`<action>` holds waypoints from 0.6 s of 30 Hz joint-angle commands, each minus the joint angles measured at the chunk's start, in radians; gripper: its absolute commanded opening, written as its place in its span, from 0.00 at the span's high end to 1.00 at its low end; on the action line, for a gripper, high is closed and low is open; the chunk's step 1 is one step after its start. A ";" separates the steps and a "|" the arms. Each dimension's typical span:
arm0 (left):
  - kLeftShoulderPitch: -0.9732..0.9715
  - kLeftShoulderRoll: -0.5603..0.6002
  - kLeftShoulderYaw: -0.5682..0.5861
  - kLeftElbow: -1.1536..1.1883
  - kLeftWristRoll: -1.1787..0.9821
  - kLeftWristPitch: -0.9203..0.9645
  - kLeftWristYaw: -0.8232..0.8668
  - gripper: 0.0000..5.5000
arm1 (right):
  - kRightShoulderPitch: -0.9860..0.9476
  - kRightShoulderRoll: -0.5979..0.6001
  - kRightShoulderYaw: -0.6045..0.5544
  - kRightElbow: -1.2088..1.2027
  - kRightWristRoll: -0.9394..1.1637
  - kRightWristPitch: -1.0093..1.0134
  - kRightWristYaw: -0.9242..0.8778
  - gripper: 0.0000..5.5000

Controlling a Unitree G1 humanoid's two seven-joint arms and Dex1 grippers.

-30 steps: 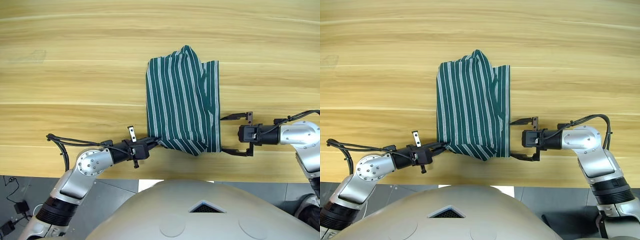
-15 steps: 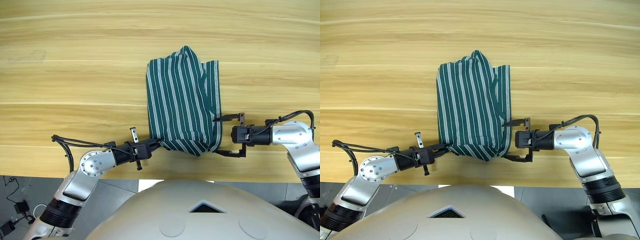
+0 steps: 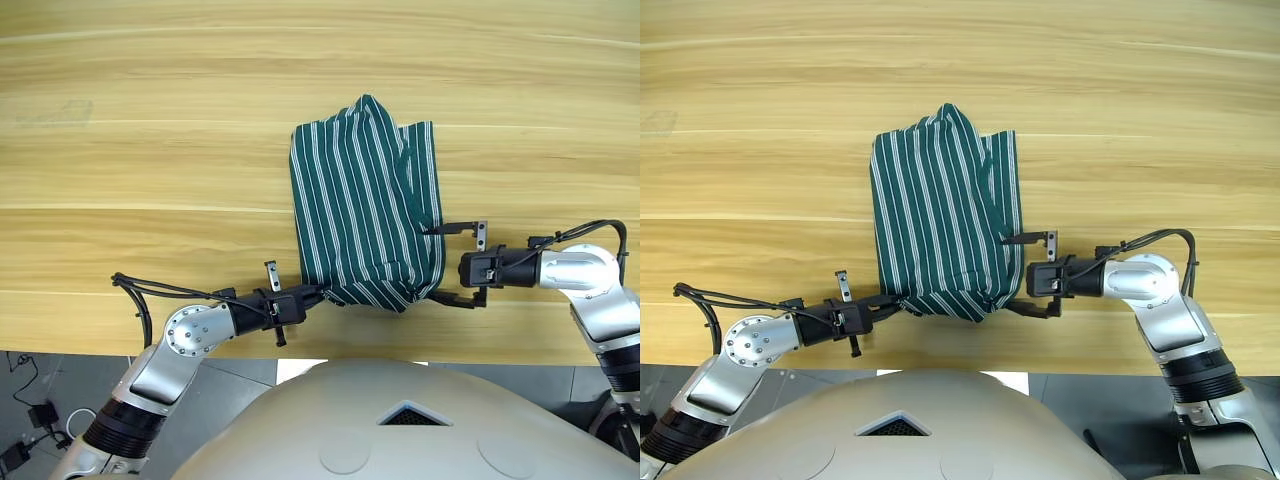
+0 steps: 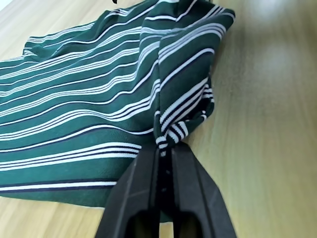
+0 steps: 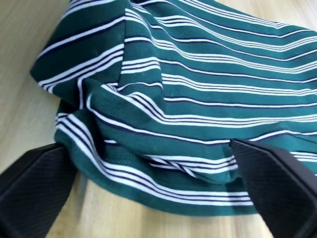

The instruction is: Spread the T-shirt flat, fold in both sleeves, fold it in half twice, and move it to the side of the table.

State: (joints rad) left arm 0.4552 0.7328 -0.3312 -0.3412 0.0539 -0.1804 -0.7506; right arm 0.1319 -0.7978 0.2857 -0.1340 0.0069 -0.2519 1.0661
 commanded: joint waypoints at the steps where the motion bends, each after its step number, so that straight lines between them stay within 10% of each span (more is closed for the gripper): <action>1: 0.003 0.006 -0.009 0.010 0.020 0.013 -0.009 0.97 | 0.007 -0.029 0.016 -0.006 0.000 0.043 0.034 0.12; 18: -0.020 0.009 -0.019 0.069 0.044 -0.001 -0.012 0.97 | -0.017 -0.025 0.059 0.045 -0.086 0.055 0.014 0.66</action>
State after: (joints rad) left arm 0.4279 0.7328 -0.3385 -0.3059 0.0594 -0.2050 -0.7564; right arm 0.1115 -0.8071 0.3242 -0.1279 -0.0105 -0.2118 1.0895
